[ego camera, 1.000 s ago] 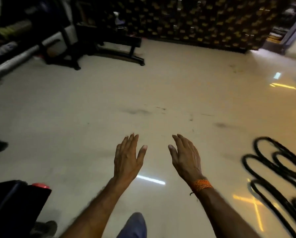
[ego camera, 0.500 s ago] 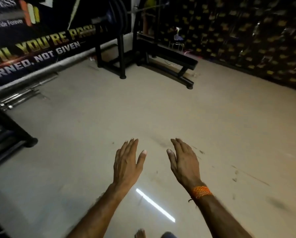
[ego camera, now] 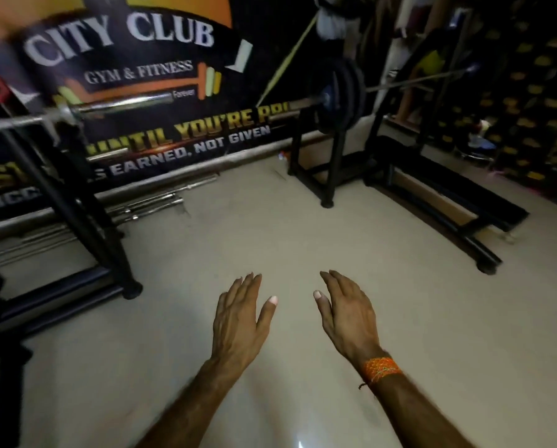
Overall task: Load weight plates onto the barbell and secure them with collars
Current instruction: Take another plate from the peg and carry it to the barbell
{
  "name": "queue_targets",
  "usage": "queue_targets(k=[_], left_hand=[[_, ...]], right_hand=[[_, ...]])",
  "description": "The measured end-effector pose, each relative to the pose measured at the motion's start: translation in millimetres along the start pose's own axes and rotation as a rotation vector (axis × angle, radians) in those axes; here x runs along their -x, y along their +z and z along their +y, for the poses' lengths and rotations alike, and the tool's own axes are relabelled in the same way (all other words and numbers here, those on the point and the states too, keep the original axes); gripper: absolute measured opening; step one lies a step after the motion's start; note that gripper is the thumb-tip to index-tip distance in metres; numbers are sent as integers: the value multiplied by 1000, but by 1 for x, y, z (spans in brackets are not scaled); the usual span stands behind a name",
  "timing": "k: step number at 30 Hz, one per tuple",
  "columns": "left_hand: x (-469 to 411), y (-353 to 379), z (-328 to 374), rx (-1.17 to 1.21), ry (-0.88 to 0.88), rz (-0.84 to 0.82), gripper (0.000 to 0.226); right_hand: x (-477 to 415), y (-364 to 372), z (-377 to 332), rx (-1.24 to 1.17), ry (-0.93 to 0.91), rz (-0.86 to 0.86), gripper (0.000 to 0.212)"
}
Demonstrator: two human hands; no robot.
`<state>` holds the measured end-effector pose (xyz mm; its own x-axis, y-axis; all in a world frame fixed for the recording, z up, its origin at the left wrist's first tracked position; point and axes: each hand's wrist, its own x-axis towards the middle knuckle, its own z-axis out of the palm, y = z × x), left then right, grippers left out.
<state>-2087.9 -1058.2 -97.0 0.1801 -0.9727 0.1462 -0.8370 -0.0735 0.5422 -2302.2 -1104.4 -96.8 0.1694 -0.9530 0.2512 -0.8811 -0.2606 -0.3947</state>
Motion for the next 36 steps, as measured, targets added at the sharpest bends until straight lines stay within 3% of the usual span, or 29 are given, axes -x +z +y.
queue_targets(k=[12,21,27,36], left_hand=[[-305,69,-40,-32,-177,108,68],[-541,66,-83,-103,-150,247,63],[-690,71,-130,-142,-289,292,65],[-884,35,-208,-187,-532,410,70]], right_hand=[[-338,92,32,7,-180,-99,56],[-580,161,5,-53,-257,-120,60],[-747,243,-4,-98,-340,-167,51],[-981,335,-94,-232,-652,-231,58]])
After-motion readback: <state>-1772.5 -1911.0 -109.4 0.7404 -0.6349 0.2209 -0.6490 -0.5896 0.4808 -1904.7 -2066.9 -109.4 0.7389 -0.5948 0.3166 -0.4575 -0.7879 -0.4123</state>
